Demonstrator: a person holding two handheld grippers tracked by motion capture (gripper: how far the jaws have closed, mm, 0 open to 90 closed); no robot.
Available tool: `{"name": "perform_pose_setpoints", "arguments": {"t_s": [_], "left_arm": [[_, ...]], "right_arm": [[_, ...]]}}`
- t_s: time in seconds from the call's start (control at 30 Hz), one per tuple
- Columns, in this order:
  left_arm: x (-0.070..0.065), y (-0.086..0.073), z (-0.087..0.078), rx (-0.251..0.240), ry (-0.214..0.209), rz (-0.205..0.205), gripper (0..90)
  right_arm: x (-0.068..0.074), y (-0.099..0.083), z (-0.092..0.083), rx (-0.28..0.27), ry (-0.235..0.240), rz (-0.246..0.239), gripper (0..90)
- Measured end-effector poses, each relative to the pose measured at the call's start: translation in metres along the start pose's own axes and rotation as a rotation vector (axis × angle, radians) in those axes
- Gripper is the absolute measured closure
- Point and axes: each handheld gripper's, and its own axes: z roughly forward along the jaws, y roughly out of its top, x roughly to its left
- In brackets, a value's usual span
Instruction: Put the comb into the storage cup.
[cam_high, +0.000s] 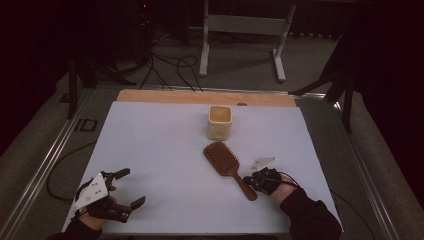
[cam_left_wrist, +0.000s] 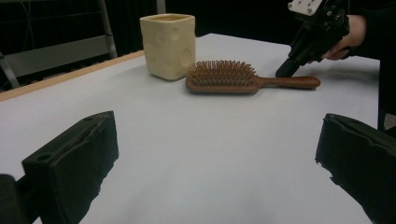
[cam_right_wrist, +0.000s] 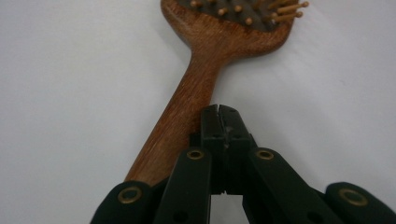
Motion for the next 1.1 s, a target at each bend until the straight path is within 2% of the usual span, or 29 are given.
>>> {"name": "perform_pose_setpoints", "arguments": {"t_s": [0.43, 0.63, 0.8, 1.1], "left_arm": [[0.0, 0.0, 0.0, 0.0, 0.0, 0.001, 0.0], [0.0, 0.0, 0.0, -0.002, 0.0, 0.002, 0.0], [-0.001, 0.0, 0.0, -0.001, 0.0, 0.002, 0.0], [-0.001, 0.0, 0.0, 0.0, -0.001, 0.002, 0.0]], "right_arm": [[0.008, 0.002, 0.001, 0.001, 0.019, -0.005, 90.0], [0.008, 0.002, 0.001, -0.001, 0.009, -0.007, 90.0], [0.005, 0.004, -0.006, -0.015, -0.026, 0.014, 90.0], [0.0, 0.009, -0.02, -0.03, -0.111, 0.097, 89.8]]}}
